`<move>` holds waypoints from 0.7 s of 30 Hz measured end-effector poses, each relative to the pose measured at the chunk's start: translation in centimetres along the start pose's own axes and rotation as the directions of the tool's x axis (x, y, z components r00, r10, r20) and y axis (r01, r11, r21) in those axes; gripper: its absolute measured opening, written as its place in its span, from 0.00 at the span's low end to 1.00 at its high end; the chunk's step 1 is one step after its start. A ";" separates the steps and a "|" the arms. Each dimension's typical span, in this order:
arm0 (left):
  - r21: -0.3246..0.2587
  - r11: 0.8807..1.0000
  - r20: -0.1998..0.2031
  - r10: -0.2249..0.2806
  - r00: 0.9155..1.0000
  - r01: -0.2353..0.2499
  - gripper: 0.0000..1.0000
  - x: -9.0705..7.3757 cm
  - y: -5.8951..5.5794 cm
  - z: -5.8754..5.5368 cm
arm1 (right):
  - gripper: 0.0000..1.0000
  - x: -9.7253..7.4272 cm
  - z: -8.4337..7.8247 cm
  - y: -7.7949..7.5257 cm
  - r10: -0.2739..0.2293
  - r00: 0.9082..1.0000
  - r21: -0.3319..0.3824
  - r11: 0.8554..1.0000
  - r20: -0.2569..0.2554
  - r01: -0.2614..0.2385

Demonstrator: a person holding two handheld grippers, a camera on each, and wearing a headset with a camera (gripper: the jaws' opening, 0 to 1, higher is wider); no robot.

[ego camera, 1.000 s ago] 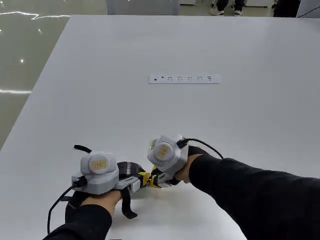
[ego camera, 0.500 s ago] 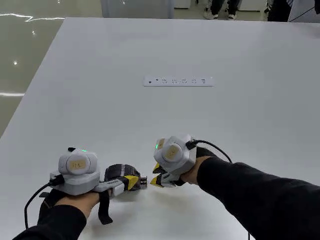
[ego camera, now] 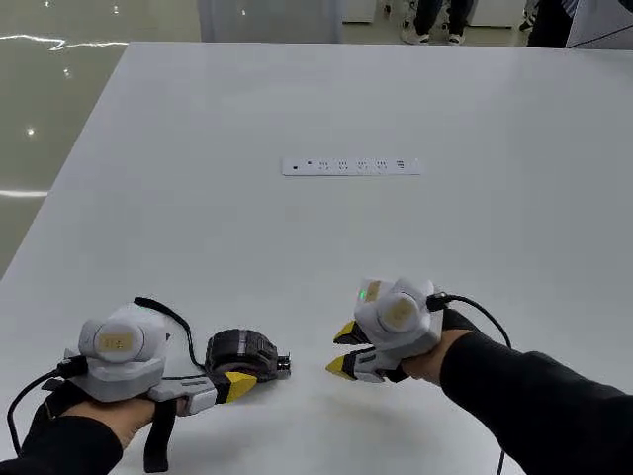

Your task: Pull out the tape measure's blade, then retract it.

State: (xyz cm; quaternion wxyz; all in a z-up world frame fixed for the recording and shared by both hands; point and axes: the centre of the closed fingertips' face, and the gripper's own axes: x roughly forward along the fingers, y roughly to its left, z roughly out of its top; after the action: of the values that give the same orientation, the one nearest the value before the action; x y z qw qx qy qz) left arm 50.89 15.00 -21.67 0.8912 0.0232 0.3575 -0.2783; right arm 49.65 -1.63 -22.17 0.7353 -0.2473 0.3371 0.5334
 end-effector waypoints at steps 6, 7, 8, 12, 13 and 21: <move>0.001 1.000 0.037 -0.001 0.999 0.001 0.95 -1.1 1.3 0.3 | 0.29 -1.6 -2.0 0.0 -0.033 0.999 0.052 0.998 0.024 0.032; -0.001 1.000 0.042 -0.004 0.999 0.004 0.96 -1.3 1.3 0.3 | 0.31 -1.8 -2.2 -0.1 -0.042 0.999 0.061 0.997 0.028 0.040; -0.002 1.000 0.046 -0.005 0.999 0.005 0.98 -1.5 1.4 0.4 | 0.34 -2.1 -2.3 -0.1 -0.048 0.998 0.070 0.997 0.035 0.045; 0.004 1.000 0.047 -0.027 0.999 0.027 0.99 -2.1 1.6 -0.1 | 0.40 -3.6 -3.1 -0.5 -0.081 0.995 0.116 0.991 0.064 0.073; 0.005 0.999 0.048 -0.034 0.998 0.034 0.99 -2.2 1.6 -0.1 | 0.42 -3.9 -3.3 -0.6 -0.090 0.994 0.128 0.989 0.067 0.081; 0.028 0.993 0.037 -0.117 0.992 0.116 0.99 -3.5 0.7 -1.2 | 0.52 -6.5 -5.8 -1.1 -0.134 0.988 0.201 0.973 0.080 0.116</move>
State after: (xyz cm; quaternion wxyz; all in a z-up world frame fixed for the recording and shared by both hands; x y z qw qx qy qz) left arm 48.47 17.55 -20.42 0.8797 0.0084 0.3374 -0.3349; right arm 48.04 -10.13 -21.00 0.8031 -0.1696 0.3369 0.4612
